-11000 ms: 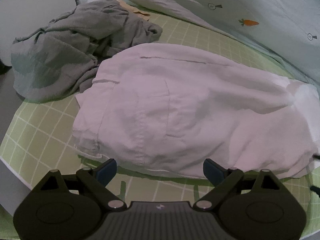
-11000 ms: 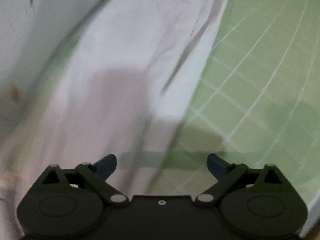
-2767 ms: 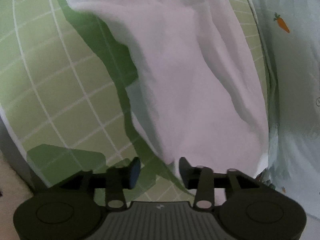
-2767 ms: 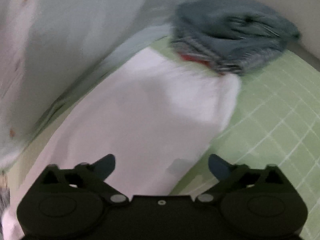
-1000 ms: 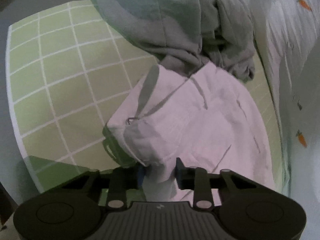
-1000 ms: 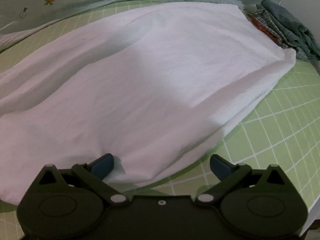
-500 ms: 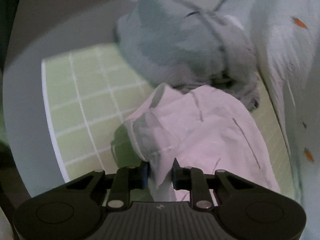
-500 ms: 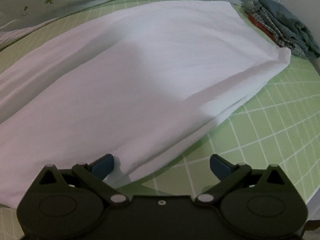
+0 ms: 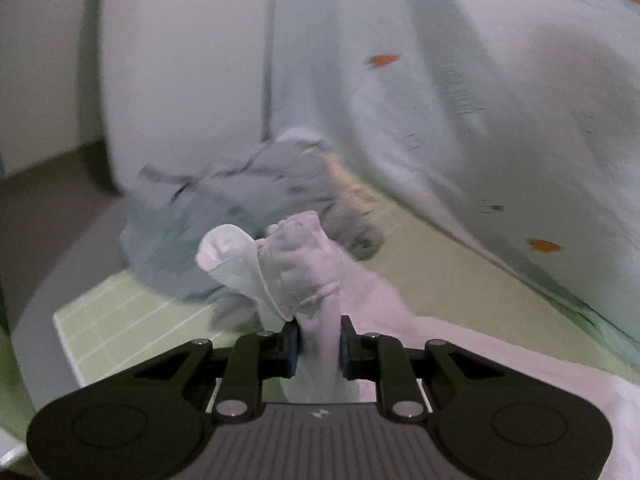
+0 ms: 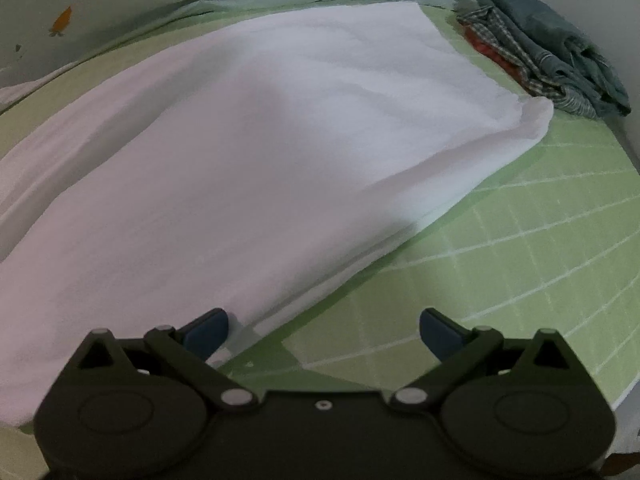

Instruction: Fold clothes

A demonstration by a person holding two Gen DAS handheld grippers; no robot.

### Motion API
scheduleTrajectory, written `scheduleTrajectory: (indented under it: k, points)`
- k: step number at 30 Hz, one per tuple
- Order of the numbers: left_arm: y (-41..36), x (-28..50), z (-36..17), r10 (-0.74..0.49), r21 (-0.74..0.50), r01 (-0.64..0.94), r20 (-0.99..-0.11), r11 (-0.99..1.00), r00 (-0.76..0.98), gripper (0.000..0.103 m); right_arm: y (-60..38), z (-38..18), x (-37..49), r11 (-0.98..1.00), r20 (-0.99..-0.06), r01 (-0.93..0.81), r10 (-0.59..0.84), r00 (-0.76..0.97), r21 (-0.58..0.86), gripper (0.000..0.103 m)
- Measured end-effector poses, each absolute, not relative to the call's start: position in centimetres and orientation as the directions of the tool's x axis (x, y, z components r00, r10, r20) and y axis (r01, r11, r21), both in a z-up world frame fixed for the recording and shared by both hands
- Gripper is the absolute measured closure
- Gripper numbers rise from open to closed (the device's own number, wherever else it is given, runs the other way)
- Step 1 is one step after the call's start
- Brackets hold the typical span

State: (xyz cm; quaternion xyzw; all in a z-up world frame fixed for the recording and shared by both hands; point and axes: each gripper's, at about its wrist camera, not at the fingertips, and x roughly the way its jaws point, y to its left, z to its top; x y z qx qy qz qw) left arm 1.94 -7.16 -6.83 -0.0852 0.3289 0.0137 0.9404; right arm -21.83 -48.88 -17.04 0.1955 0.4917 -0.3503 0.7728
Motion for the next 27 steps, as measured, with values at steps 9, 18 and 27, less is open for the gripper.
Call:
scheduleTrajectory:
  k: [9,18,27]
  points:
    - [-21.9,-0.3,-5.9,-0.181,0.003,0.220,-0.555,0.975,0.812,0.089,-54.7,-17.8,-24.7,0.624,-0.904,0.781,-0.347,0.251,-0.023,0.000]
    - [-35.8,0.5,-15.2,-0.316,-0.008,0.609,-0.861,0.793,0.399,0.072,-60.1,-18.8,-26.3,0.550,-0.908,0.835,-0.346,0.237,0.009,0.000]
    - [-28.3,2.4,-10.3,-0.342,-0.092,0.435,-0.768,0.896,0.541,0.011,-60.2,-18.9,-25.7,0.556,-0.886,0.831,-0.373,0.274,0.023,0.000]
